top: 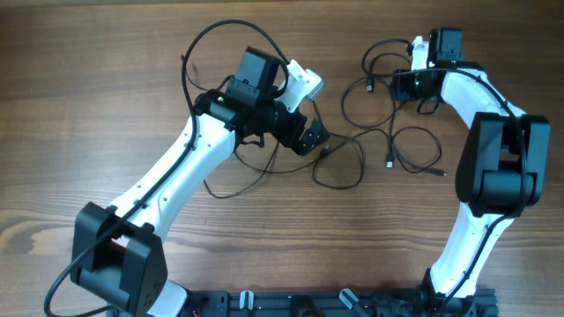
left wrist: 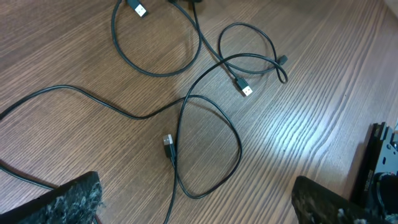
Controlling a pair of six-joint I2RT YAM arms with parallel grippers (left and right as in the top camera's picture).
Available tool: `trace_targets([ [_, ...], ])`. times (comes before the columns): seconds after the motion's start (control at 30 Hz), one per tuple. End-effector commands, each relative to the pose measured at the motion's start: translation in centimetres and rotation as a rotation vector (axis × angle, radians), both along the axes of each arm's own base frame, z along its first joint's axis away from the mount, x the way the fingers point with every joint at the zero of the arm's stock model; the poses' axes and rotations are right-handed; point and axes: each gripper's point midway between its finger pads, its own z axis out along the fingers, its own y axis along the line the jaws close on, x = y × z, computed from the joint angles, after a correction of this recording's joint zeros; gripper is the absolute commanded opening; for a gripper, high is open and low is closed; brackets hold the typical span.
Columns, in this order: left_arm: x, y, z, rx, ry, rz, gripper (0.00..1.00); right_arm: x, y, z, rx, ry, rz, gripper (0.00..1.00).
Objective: Untangle cables
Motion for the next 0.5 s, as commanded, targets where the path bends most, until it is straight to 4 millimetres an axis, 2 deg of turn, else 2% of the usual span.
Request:
trace_targets([
  [0.0, -0.2, -0.4, -0.4, -0.002, 0.001, -0.025, 1.00, -2.1, 3.0, -2.0, 0.079, 0.075, 0.145, 0.65],
  [0.1, -0.2, -0.4, -0.4, -0.002, 0.001, -0.025, 1.00, -2.7, 2.0, -2.4, 0.021, 0.109, 0.127, 0.73],
  [0.13, -0.2, -0.4, -0.4, -0.003, 0.001, -0.025, 1.00, -2.9, 1.9, -2.5, 0.018, 0.116, 0.126, 0.84],
  [0.17, -0.2, -0.4, -0.4, -0.003, 0.001, -0.025, 1.00, -3.0, 1.9, -2.6, 0.014, 0.121, 0.124, 0.89],
  [0.2, -0.2, -0.4, -0.4, -0.003, 0.001, -0.025, 1.00, -3.0, 1.6, -2.6, 0.004, 0.126, 0.110, 1.00],
  [0.33, -0.3, -0.5, -0.4, -0.006, 0.004, -0.028, 1.00, -3.1, 1.0, -2.7, -0.022, 0.135, 0.069, 0.99],
  [0.47, -0.3, -0.5, -0.4, -0.008, 0.004, -0.030, 1.00, -3.3, -1.0, -3.0, -0.100, 0.158, -0.046, 0.96],
])
